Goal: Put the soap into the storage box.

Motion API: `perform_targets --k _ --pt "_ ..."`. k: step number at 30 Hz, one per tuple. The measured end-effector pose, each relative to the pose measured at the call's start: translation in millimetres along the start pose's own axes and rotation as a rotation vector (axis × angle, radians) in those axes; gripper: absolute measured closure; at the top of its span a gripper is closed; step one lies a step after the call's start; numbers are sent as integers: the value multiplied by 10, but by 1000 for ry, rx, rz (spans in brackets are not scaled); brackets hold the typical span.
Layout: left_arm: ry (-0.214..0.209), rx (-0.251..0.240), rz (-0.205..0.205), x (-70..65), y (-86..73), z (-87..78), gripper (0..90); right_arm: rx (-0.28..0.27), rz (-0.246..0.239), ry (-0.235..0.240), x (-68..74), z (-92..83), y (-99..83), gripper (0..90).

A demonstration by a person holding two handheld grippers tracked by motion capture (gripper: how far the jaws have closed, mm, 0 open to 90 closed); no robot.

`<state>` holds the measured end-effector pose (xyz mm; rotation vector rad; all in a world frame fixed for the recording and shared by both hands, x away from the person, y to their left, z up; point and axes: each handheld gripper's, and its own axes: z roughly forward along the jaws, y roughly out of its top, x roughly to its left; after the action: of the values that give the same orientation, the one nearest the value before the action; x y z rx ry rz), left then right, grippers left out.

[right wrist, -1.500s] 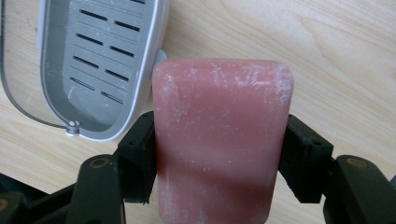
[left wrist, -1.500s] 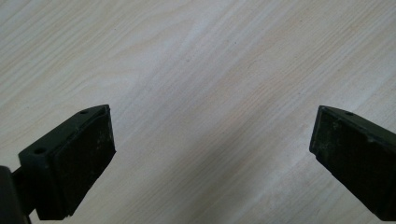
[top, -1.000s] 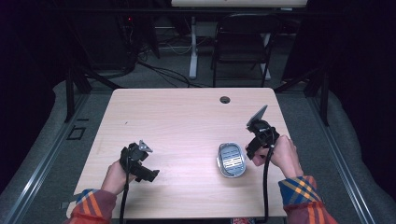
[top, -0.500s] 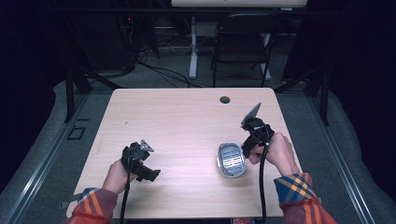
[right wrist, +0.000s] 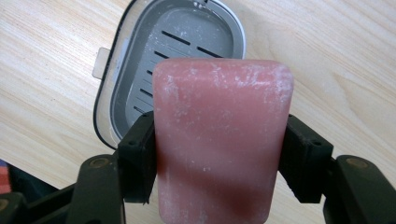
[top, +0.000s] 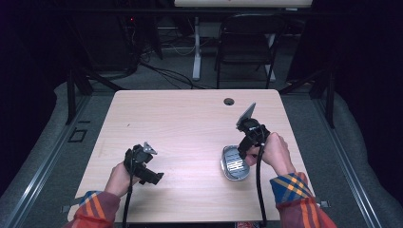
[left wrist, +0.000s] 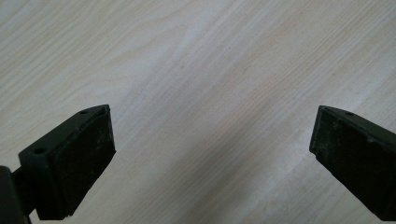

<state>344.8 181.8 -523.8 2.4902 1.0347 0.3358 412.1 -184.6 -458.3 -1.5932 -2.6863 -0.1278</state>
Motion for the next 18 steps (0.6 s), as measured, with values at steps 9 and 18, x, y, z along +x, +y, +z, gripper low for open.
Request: perform_targets --k 9,18 --pt "0 0 0 0 0 0 1 13 -6 -2 81 65 85 373" --pt "0 0 1 -2 -1 -2 1 27 -1 13 157 146 160 372"
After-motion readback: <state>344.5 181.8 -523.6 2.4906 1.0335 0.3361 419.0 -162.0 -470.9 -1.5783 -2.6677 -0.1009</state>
